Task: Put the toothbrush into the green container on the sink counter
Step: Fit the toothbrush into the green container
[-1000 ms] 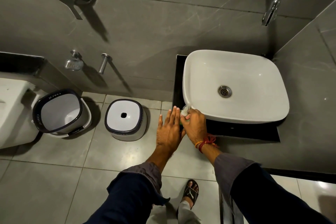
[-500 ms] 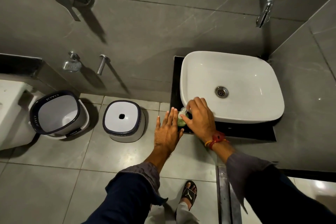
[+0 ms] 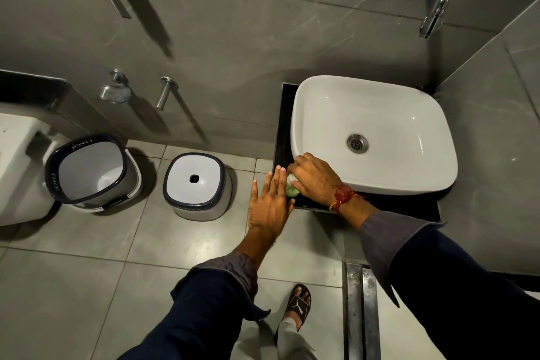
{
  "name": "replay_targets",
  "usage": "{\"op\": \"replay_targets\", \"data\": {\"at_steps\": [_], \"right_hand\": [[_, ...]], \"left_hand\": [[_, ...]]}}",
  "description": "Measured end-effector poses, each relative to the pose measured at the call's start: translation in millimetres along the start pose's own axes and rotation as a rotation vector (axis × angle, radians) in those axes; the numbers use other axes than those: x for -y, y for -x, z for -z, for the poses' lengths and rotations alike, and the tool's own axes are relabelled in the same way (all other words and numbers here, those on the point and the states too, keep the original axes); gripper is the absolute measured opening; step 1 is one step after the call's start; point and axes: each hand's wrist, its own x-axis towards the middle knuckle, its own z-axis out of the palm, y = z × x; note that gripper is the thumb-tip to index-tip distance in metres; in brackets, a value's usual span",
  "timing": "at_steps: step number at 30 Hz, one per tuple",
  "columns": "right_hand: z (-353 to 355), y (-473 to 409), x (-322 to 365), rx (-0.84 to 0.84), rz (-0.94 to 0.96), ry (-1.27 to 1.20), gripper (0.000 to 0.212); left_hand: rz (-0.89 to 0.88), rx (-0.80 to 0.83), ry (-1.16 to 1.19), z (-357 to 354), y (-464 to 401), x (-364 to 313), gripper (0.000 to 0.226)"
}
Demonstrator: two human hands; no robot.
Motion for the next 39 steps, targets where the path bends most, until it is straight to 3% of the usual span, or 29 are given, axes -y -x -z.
{"op": "replay_targets", "data": {"at_steps": [9,16,19,21,23,31,34,39], "right_hand": [[3.5,-3.2,-6.5,0.085,0.125,0.071,0.034],[-37.5,-1.1,-15.1,0.239,-0.04,0.173,0.034],[-38.6,2.6,-4.5,0.168,-0.313,-0.041,0.039],[-15.4,-1.2,6.5,0.022,-0.263,-0.134,0.033],[-4.3,-1.9,11.0,0.039,-0.207,-0.225,0.028],[-14.4,1.5,28.1,-0.058,-0.385,-0.221,0.035],[-14.0,1.9,36.1,-0.137,-0.528,-0.343,0.04],[-23.7,15.2,28.8,-0.17,-0.454,-0.45,0.032]], "left_hand": [[0.014,0.003,-0.003,0.1,0.0,-3.3,0.079],[0.018,0.003,-0.001,-1.7,-0.5,-3.8,0.078],[0.015,0.012,-0.007,-1.4,-0.8,-5.0,0.077],[0.016,0.015,0.003,-0.2,-0.5,-5.6,0.077],[0.018,0.018,0.006,0.7,0.2,-6.4,0.078],[0.012,0.024,-0.004,3.4,2.0,-7.6,0.08],[0.01,0.028,0.005,3.3,2.6,-9.2,0.079],[0.017,0.019,0.014,3.4,2.0,-9.9,0.082]]}}
